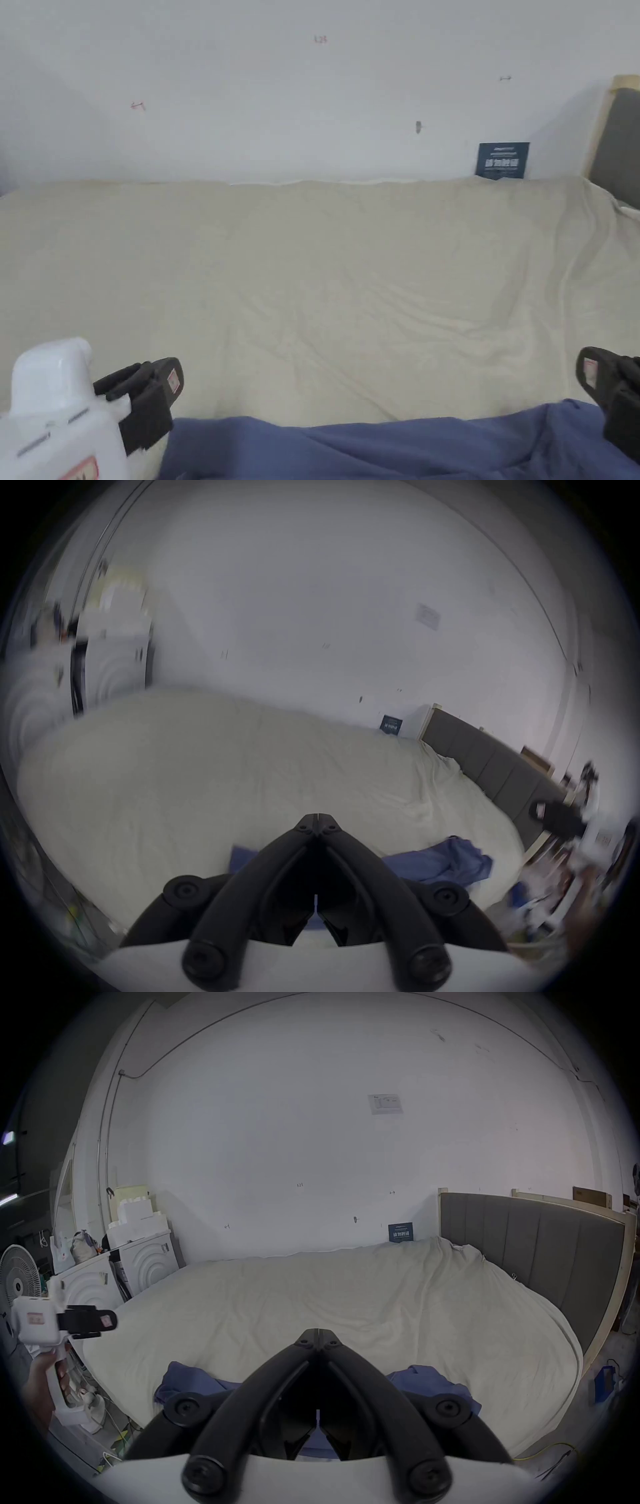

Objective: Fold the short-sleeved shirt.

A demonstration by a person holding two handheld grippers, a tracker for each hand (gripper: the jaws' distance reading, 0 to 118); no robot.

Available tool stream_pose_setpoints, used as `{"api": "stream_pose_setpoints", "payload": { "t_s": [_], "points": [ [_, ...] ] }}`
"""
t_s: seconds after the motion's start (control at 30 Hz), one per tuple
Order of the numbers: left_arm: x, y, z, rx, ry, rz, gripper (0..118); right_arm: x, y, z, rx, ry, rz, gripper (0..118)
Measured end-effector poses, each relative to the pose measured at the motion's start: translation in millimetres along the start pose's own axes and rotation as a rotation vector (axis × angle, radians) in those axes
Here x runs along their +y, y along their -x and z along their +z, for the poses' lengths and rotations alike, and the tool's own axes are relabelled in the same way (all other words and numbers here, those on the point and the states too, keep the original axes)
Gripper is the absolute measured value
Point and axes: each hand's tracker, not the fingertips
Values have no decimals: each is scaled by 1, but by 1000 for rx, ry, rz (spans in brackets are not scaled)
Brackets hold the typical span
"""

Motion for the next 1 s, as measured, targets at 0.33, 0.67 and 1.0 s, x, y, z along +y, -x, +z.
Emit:
{"api": "stream_pose_setpoints", "payload": {
  "t_s": [0.33,0.67,1.0],
  "points": [
    [-8,127,-122,-156,607,222,46,-21,3,-27,23,176,29,0],
    [-55,185,-184,-507,773,557,118,-32,3,-61,32,284,-66,0],
    [-61,135,-193,-527,747,608,118,-41,-2,-79,21,359,-127,0]
  ]
}}
